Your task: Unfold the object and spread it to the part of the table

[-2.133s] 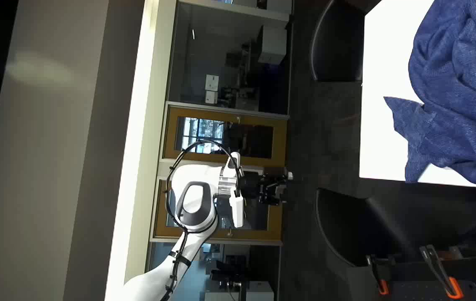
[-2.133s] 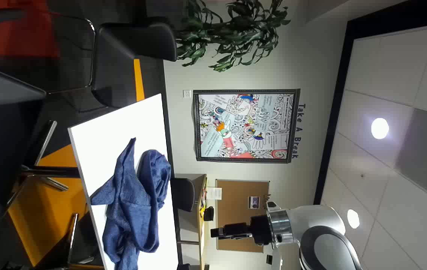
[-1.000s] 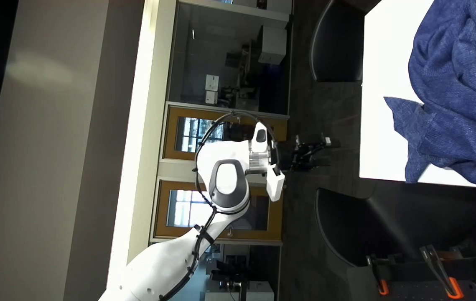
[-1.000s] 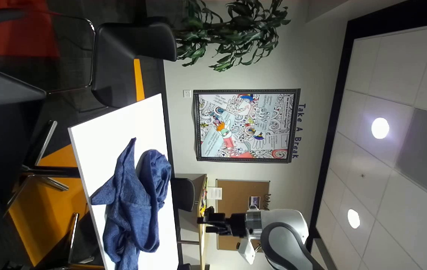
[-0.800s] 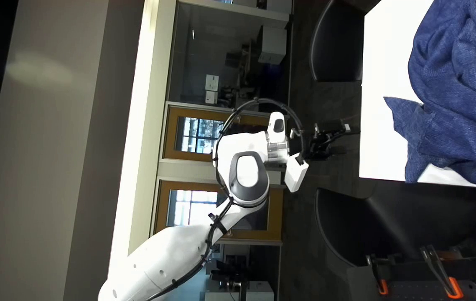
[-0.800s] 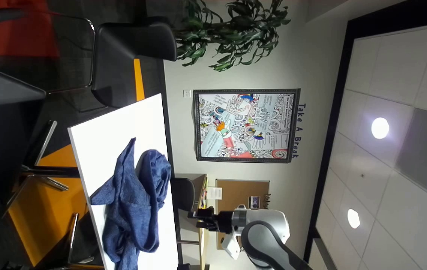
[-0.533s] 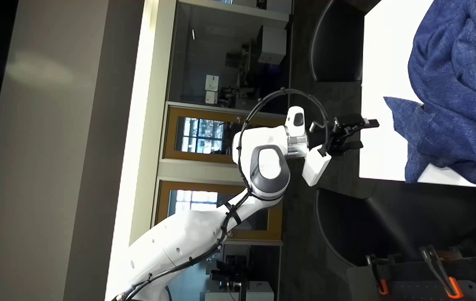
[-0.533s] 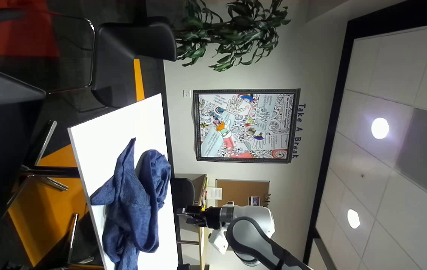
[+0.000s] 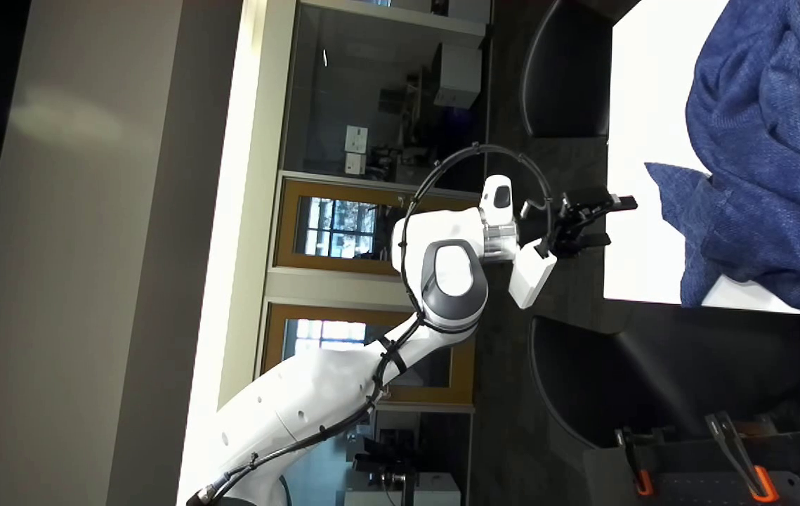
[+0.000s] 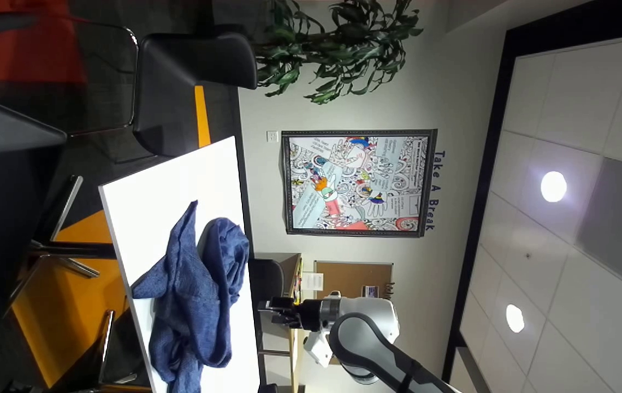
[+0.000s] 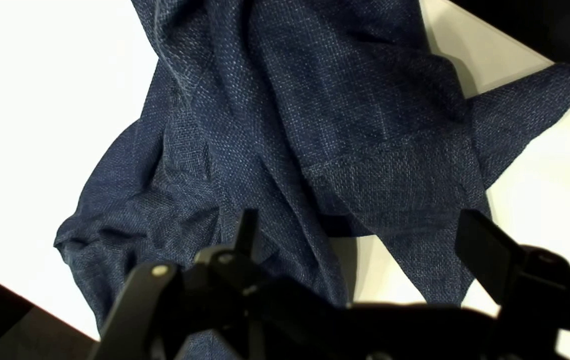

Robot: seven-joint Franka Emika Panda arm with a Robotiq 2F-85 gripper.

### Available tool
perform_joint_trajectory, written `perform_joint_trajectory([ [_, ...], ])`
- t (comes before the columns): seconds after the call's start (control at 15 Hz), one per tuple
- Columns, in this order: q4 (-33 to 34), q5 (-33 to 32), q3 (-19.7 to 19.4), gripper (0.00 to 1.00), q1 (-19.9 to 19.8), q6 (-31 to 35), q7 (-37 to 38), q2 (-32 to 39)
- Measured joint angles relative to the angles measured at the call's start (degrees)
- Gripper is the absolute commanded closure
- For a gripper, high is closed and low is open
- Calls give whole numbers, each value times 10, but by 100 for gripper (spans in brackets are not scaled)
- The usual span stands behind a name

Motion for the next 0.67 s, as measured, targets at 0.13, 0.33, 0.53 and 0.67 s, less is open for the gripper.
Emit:
perform_joint_trajectory([
  [0.13,1,0,0,0,0,0,4,10],
  [0.33,13,3,0,0,0,7,7,48],
  [0.53,32,11,-4,0,0,29,7,95],
  [0.67,46,17,-11,0,0,51,7,125],
])
